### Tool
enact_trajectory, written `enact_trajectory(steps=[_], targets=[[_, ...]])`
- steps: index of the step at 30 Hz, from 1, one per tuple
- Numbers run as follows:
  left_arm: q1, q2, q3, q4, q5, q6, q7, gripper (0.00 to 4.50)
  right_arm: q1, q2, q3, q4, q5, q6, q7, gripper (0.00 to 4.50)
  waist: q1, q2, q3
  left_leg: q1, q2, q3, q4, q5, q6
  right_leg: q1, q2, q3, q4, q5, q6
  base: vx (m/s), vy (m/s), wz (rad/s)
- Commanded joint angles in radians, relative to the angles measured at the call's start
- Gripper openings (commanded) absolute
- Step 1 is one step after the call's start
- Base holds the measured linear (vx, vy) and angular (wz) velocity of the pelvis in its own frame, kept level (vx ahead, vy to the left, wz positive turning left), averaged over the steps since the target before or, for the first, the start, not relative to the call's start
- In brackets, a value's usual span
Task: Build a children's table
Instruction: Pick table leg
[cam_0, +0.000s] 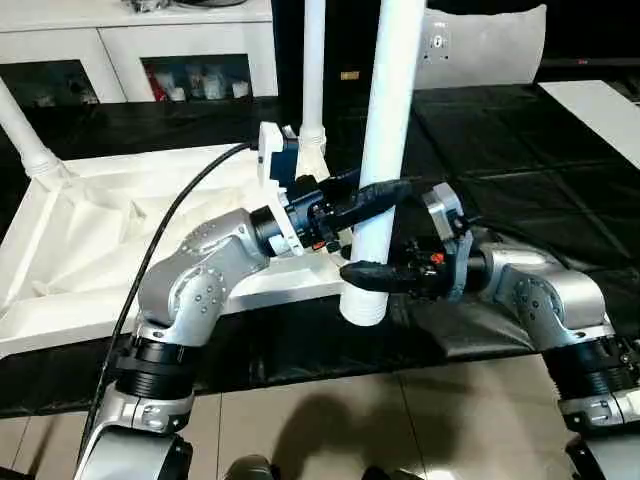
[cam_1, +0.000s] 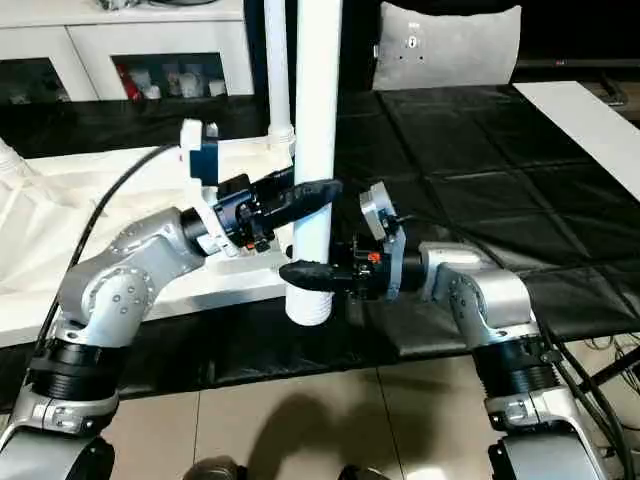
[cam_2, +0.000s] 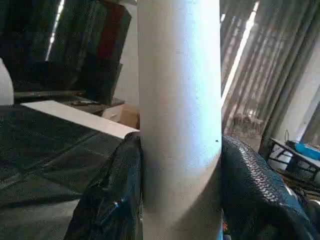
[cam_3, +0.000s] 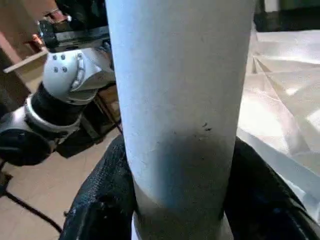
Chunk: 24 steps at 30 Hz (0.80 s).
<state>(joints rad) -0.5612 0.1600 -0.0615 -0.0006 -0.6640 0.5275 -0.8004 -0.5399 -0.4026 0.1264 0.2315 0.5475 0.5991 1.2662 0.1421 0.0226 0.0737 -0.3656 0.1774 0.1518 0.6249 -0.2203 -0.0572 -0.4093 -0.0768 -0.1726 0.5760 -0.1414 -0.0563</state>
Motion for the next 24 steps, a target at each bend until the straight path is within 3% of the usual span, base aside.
enact_trajectory(steps=[1,10,11,14,16,18,19,20,22,24], targets=[[-0.024,-0.003,-0.001,0.006,0.043,-0.024,0.04,2.55,0.004,0.01,-0.009,-0.007,-0.001,0.006,-0.023,1.91,0.001,-0.011,-0.088,-0.002,0.054,-0.013,-0.065,-0.01,0.079,0.075,-0.088,0.068,-0.078,-0.381,-0.004,0.0,0.0,0.0],[0.013,0.008,-0.008,-0.038,0.089,-0.034,0.085,3.14,0.012,0.081,-0.05,-0.022,-0.014,-0.089,-0.119,1.9,-0.001,-0.01,-0.09,-0.001,0.061,-0.016,-0.066,-0.008,0.074,0.073,-0.09,0.07,-0.073,-0.356,-0.017,0.0,0.0,0.0],[0.017,0.004,-0.008,-0.045,0.11,-0.047,0.11,3.36,0.008,0.104,-0.061,-0.018,-0.024,-0.107,-0.167,1.9,-0.002,-0.005,-0.09,0.0,0.062,-0.017,-0.066,-0.007,0.072,0.071,-0.091,0.071,-0.072,-0.354,-0.018,0.0,0.0,0.0],[0.038,-0.029,-0.016,-0.085,0.189,-0.11,0.211,3.39,0.002,0.156,-0.061,-0.022,-0.077,-0.152,-0.292,1.9,-0.004,-0.011,-0.092,-0.001,0.059,-0.015,-0.067,-0.009,0.053,0.074,-0.094,0.07,-0.074,-0.367,-0.011,0.0,0.0,0.0],[0.054,-0.044,-0.069,-0.098,0.3,-0.16,0.295,3.39,0.0,0.187,-0.038,-0.017,-0.124,-0.218,-0.342,1.9,-0.004,-0.008,-0.091,0.0,0.062,-0.017,-0.068,-0.012,0.055,0.072,-0.092,0.07,-0.075,-0.364,-0.005,0.0,0.0,0.0],[0.054,-0.048,-0.101,-0.089,0.365,-0.184,0.342,3.39,-0.01,0.209,-0.035,0.005,-0.159,-0.266,-0.391,1.9,-0.006,-0.015,-0.087,-0.002,0.06,-0.016,-0.07,-0.02,0.059,0.07,-0.091,0.071,-0.076,-0.371,0.009,0.0,0.0,0.0],[0.054,-0.049,-0.105,-0.087,0.374,-0.187,0.348,3.39,-0.011,0.212,-0.034,0.008,-0.164,-0.272,-0.399,1.9,-0.007,-0.012,-0.087,-0.001,0.058,-0.015,-0.07,-0.023,0.058,0.07,-0.093,0.072,-0.078,-0.381,0.015,0.0,0.0,0.0],[0.053,-0.071,-0.125,-0.061,0.441,-0.227,0.42,3.39,-0.021,0.243,-0.031,0.039,-0.198,-0.301,-0.469,1.9,-0.007,-0.013,-0.087,0.0,0.057,-0.015,-0.071,-0.028,0.057,0.07,-0.092,0.071,-0.08,-0.389,0.021,0.0,0.0,0.0],[0.053,-0.086,-0.126,-0.05,0.462,-0.24,0.454,3.39,-0.022,0.255,-0.027,0.05,-0.211,-0.31,-0.495,1.9,-0.01,-0.013,-0.088,-0.002,0.056,-0.015,-0.069,-0.028,0.051,0.07,-0.092,0.069,-0.081,-0.391,0.024,0.0,0.0,0.0],[0.043,-0.145,-0.1,-0.021,0.517,-0.272,0.584,3.39,-0.019,0.299,-0.027,0.074,-0.256,-0.358,-0.576,1.9,-0.014,-0.009,-0.084,-0.004,0.055,-0.014,-0.07,-0.044,0.051,0.069,-0.09,0.068,-0.086,-0.393,0.035,0.0,0.0,0.0]])
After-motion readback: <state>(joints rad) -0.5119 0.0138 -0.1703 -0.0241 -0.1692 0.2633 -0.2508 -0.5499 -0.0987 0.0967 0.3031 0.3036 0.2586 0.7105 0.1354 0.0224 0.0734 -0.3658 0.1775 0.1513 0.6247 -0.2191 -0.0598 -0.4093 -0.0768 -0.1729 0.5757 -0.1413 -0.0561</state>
